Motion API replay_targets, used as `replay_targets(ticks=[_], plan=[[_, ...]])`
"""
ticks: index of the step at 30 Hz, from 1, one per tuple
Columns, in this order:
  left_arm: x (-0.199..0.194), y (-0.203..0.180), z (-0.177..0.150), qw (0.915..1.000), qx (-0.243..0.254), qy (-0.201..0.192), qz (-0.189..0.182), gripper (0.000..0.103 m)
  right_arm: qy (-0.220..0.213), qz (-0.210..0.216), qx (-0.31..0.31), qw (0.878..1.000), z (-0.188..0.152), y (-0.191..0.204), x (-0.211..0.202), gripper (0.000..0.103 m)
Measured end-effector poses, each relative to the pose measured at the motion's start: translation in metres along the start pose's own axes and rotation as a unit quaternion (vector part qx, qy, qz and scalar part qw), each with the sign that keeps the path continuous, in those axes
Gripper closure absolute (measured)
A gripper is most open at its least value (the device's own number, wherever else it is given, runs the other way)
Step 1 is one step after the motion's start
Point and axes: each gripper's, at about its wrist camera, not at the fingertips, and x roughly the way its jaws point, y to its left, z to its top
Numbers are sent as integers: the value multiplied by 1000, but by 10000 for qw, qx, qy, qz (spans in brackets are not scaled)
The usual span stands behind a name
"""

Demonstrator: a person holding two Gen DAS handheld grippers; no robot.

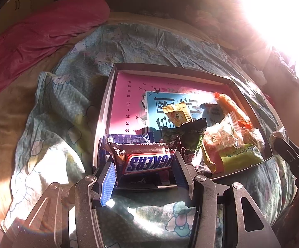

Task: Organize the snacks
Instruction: 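Carry the Snickers bar with the left gripper while the right carries the pastry over the tray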

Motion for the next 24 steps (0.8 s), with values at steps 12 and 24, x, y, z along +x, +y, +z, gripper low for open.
replay_targets(ticks=[12, 24], plan=[[3, -5, -1, 10000, 79, 43, -4, 50, 119, 218, -356, 9991, 1, 19, 18, 61], [3, -7, -1, 9999, 94, 38, -6, 50, 386, 146, -608, 9973, -3, 25, 40, 61]])
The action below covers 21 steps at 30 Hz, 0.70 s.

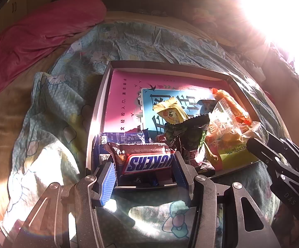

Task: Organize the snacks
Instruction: 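Carry the Snickers bar with the left gripper while the right carries the pastry over the tray, then lower the Snickers bar into the tray and open the left gripper while the right releases the pastry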

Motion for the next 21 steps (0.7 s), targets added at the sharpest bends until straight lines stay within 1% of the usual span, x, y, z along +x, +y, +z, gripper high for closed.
replay_targets(ticks=[5, 13, 21], plan=[[0, 0, 0, 10000, 4, 5, -4, 50, 30, -47, 145, 9999, -1, -9, 3, 61], [0, 0, 0, 10000, 7, 4, 0, 50, 51, -12, 130, 9999, -3, -8, 5, 60], [0, 0, 0, 10000, 10, 7, 0, 50, 14, -113, 308, 9995, -4, -17, 3, 60]])
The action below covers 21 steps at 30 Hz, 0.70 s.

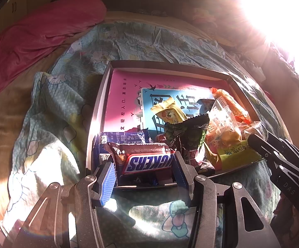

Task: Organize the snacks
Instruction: 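Lower the Snickers bar into the tray and open the left gripper while the right releases the pastry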

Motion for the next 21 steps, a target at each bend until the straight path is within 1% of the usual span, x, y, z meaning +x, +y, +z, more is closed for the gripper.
replay_targets(ticks=[7, 11, 17, 21], plan=[[0, 0, 0, 10000, -1, 0, 2, 50, -34, -17, -80, 10000, 0, 2, -2, 57], [-1, 0, 0, 10000, -12, -5, -2, 50, -76, -58, -51, 9999, 0, 2, -4, 51], [-1, 0, 0, 10000, -13, -1, -10, 50, -93, -49, 44, 9999, 1, -1, -6, 50], [-1, 0, 0, 10000, -13, -1, -10, 50, -102, -33, 47, 9999, 1, -1, -7, 47]])
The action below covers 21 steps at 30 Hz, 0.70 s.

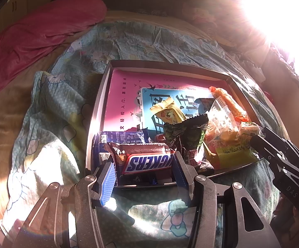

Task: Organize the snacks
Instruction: 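Lower the Snickers bar into the tray and open the left gripper while the right releases the pastry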

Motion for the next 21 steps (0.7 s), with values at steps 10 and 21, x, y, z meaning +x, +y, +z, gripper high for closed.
replay_targets(ticks=[10, 21], plan=[[0, -2, -1, 10000, 19, 4, 77, 49, -87, 46, -31, 9999, 0, 5, -9, 44], [-8, 4, 4, 9999, -71, -74, 138, 46, -155, -49, -96, 9998, 2, 6, -13, 40]])
